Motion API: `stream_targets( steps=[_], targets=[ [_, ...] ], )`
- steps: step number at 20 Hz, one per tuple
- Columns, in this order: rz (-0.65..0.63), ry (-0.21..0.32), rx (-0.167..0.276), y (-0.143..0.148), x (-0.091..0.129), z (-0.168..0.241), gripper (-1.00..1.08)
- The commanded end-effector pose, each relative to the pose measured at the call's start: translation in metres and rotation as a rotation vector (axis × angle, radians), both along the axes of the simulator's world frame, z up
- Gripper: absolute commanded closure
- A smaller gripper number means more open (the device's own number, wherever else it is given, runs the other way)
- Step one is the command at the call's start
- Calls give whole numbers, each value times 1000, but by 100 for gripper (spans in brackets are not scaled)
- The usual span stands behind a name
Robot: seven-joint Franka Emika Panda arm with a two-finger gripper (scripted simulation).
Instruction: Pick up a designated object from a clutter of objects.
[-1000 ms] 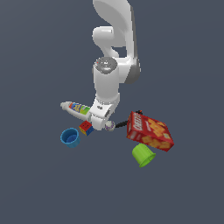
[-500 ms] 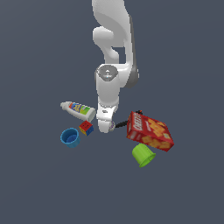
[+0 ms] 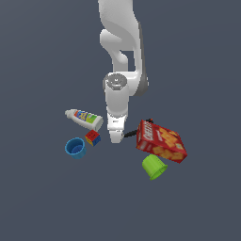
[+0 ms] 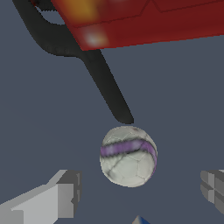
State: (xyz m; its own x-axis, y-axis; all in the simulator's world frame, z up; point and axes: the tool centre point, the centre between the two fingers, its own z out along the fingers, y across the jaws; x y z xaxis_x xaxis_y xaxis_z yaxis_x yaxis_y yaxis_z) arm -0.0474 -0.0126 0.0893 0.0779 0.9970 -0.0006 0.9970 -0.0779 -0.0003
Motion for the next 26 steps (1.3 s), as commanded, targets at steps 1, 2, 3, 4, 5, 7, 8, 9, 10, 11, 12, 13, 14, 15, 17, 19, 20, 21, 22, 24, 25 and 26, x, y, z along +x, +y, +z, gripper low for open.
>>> stream_targets(
  steps=[1,2,3,4,5,7,8,9,10,11,12,13,14,15,17,19,20,21,22,24,25,26],
  targets=[
    [18,0,0,0,-1,-2,-92],
    [21,0,1,0,-1,-2,-92],
    [23,0,1,1,-1,-3,-92],
    [24,0,1,1,-1,-3,-92],
    [20,0,1,0,-1,-2,-92],
    [20,0,1,0,-1,-4,-92],
    [20,0,1,0,-1,-5,-92],
    [20,0,1,0,-1,-7,-92],
    [20,0,1,1,-2,-10,-92],
    [20,0,1,0,-2,-13,-92],
    [21,0,1,1,-2,-17,-92],
    [21,0,1,0,-2,-21,-92],
    [22,0,1,1,-2,-26,-92],
    [22,0,1,0,-2,-31,-92],
    [23,0,1,0,-2,-40,-92],
    [23,0,1,0,-2,-46,-92],
    [24,0,1,1,-2,-49,-92],
    [24,0,1,1,-2,-51,-92],
    [24,0,1,1,-2,-52,-92],
    [24,0,1,0,-2,-53,-92],
    [24,0,1,0,-2,-53,108],
    [24,0,1,0,-2,-53,108]
  ],
)
